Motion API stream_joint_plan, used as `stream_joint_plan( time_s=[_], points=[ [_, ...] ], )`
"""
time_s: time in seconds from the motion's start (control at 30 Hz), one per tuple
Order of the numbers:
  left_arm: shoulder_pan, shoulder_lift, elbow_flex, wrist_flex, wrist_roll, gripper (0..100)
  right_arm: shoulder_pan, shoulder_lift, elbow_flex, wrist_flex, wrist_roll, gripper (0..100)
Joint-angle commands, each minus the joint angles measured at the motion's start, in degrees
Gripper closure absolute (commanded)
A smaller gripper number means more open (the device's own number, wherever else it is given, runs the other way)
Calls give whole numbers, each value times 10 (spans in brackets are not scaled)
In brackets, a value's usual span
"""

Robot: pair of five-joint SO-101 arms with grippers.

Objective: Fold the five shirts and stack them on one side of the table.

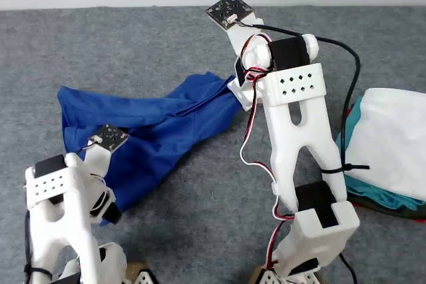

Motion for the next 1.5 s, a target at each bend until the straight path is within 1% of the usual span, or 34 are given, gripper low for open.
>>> stream_joint_plan(
  time_s=[0.0,0.2,0.33,0.43,0.5,0.57,0.7,0.8,0.93,1.03,1.13,1.27,1.47],
  points=[
    [3,10,0,-38,-5,786,8,-36,-28,9,0,988],
    [1,120,-23,-76,-4,791,8,-36,-28,9,0,988],
    [3,177,-50,-87,-4,855,9,-36,-28,9,0,988],
    [0,193,-75,-81,-4,928,9,-36,-28,9,0,988],
    [-1,185,-99,-59,-4,985,9,-42,-29,9,1,988],
    [-2,161,-138,-11,-3,984,9,-46,-33,9,3,988],
    [0,72,-260,81,39,986,13,-86,-33,3,4,988],
    [0,20,-366,131,66,986,38,-122,-40,-18,1,988],
    [2,5,-493,176,119,986,83,-164,-62,-47,0,988],
    [0,2,-575,186,149,986,101,-189,-94,-52,1,988],
    [3,1,-659,189,166,986,103,-207,-136,-55,3,988],
    [4,1,-770,185,168,986,103,-223,-215,-64,4,988],
    [4,1,-966,185,168,986,116,-229,-331,-109,4,988]
  ],
)
